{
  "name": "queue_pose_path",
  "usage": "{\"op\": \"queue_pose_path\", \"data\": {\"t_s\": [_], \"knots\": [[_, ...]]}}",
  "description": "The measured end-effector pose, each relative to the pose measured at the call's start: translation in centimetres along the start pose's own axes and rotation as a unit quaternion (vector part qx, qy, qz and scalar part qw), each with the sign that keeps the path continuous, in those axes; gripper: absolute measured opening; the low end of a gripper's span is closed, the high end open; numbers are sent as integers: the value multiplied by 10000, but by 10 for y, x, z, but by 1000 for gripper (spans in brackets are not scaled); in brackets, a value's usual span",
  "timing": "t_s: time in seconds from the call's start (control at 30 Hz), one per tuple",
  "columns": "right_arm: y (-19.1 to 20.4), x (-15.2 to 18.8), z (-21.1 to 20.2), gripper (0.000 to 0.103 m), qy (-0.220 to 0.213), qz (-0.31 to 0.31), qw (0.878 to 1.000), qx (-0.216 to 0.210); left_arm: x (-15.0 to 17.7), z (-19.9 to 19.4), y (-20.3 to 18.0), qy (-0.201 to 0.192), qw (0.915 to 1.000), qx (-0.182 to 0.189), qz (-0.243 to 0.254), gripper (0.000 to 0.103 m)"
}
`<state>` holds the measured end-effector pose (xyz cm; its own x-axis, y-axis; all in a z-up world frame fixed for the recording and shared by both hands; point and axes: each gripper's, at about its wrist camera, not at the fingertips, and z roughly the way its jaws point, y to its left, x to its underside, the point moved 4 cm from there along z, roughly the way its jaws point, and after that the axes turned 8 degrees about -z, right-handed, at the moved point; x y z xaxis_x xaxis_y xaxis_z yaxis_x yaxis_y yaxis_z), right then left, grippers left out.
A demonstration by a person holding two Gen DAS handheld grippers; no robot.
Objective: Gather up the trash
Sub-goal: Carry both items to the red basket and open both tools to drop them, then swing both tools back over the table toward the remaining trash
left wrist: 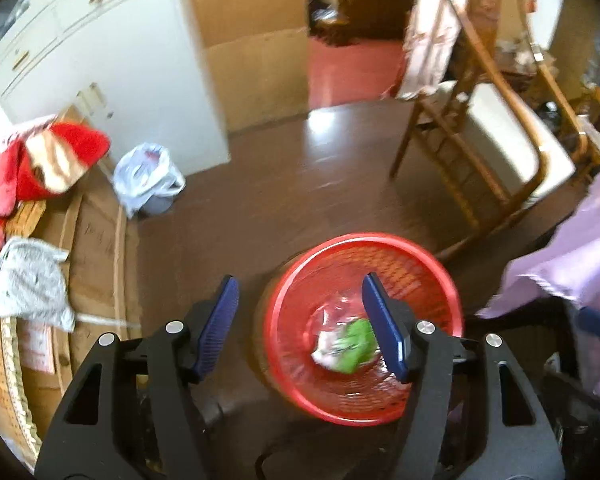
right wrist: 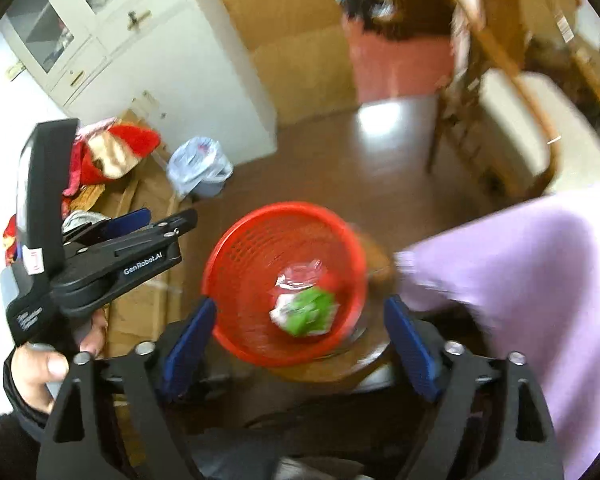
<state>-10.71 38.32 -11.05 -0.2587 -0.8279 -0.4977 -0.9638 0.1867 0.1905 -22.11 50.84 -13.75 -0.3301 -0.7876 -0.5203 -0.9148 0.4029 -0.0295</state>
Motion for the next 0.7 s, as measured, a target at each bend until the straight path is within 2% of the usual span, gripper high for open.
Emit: {"op": "queue_pose_path", "data": {"t_s": [0.17, 0.27, 0.33, 0.43, 0.53, 0.7], "knots": [[-39, 19, -85, 92, -694, 282, 9938, 826, -1, -38, -43, -323, 9978, 491, 310, 74], [-76, 42, -134, 95, -1027, 710, 9810, 1486, 5, -62, -78, -476, 9936, 812, 623, 76], [-98, 59, -159, 97, -1087, 930, 9711, 1911, 10, -75, -100, -565, 9902, 969, 828, 79], [-139, 92, -195, 97, -1116, 1465, 9535, 2388, 21, -101, -140, -747, 9826, 1212, 1196, 79], [-179, 131, -231, 97, -1128, 1958, 9304, 2886, 31, -125, -180, -891, 9728, 1490, 1532, 81], [-233, 179, -272, 97, -1073, 2512, 8998, 3402, 59, -158, -256, -877, 9514, 1979, 2191, 84]]}}
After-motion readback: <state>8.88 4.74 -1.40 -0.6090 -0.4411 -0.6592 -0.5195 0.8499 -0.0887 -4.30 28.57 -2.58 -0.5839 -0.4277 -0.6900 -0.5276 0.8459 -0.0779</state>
